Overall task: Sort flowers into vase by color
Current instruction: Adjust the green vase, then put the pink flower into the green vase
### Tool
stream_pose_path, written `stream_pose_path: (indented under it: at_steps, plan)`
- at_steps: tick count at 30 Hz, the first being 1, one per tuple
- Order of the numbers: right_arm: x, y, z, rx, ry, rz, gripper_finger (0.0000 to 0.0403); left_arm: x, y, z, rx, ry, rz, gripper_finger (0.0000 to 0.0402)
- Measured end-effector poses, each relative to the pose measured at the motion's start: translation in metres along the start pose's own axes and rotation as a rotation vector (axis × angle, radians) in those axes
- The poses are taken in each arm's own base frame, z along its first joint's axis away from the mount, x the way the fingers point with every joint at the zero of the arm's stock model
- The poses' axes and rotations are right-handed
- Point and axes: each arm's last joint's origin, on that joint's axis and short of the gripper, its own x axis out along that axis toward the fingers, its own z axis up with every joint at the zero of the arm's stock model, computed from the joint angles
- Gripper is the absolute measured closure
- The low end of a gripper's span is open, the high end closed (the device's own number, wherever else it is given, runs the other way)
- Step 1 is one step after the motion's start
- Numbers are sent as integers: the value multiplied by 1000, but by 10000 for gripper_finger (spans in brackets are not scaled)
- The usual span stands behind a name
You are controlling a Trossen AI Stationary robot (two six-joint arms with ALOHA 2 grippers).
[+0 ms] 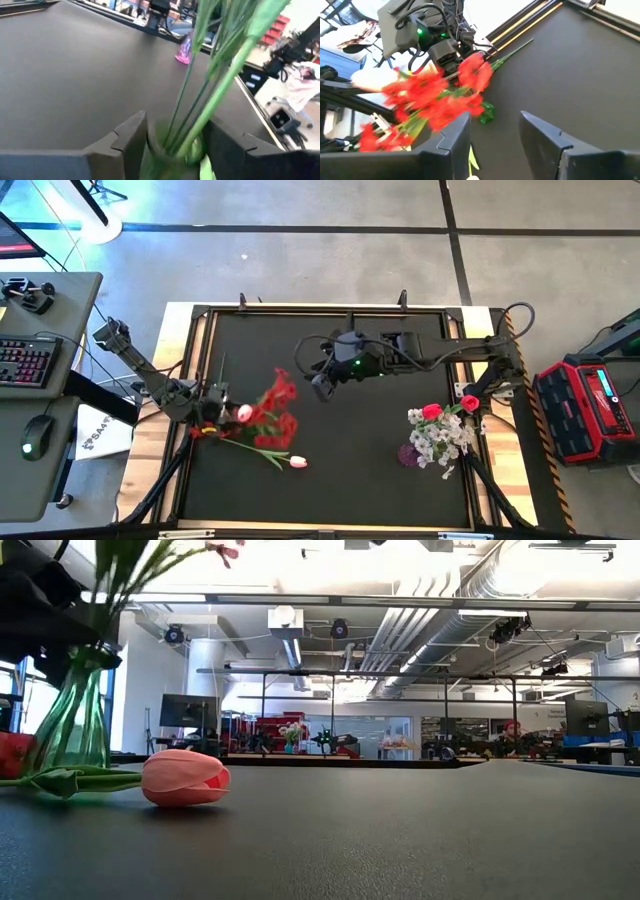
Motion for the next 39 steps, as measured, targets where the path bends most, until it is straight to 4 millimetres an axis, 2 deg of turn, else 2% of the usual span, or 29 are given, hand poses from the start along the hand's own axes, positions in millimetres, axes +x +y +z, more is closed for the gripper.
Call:
stream_pose_path:
  at_steps: [10,13,16,21,24,28,30,34,39]
  plan:
    - [0,1,-1,7,21,27,189,0,-1,1,16,4,-18,153]
    - [-2,1,0,7,22,25,173,-2,-5,11,24,-9,-29,146]
    - [-7,4,6,10,1,42,167,-5,-9,23,91,23,-14,145]
    - [-20,12,15,11,-31,73,166,-19,-8,42,194,218,34,145]
    - [-30,18,20,-5,-49,97,166,-31,-9,60,186,317,15,145]
    - [-39,23,21,-16,-53,87,167,-42,-12,76,85,421,-59,146]
    - [-43,24,20,-20,-41,73,167,-45,-14,79,38,483,-104,149]
    - [-45,27,16,-27,-39,63,167,-40,-19,73,-71,577,-83,163]
    - [-46,28,9,-49,13,38,167,-27,-32,60,20,769,-147,183]
